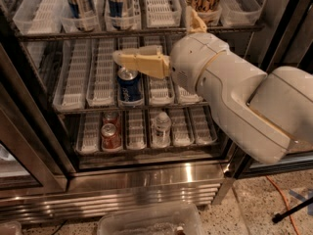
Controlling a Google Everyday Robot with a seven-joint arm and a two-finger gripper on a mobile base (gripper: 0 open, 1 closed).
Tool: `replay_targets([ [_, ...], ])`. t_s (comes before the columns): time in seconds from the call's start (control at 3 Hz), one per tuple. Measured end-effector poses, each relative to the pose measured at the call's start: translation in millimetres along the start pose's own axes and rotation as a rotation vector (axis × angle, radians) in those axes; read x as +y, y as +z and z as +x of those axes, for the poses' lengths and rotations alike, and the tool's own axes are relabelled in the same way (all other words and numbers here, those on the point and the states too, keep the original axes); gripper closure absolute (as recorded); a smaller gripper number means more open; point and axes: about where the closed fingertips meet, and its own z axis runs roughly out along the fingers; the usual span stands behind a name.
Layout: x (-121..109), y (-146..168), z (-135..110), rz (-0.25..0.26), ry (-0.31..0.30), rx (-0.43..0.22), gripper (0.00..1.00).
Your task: Pick redbull can from top shelf of fridge
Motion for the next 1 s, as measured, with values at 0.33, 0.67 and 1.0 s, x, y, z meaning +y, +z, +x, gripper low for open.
replay_targets([
  [0.33,0,16,-2,0.005,-0.005,-0.014,0.0],
  [0.67,-1,27,-4,0.014,0.013,-0.023,0.0],
  [1.0,-1,32,-11,0.025,0.069,-0.038,0.0],
])
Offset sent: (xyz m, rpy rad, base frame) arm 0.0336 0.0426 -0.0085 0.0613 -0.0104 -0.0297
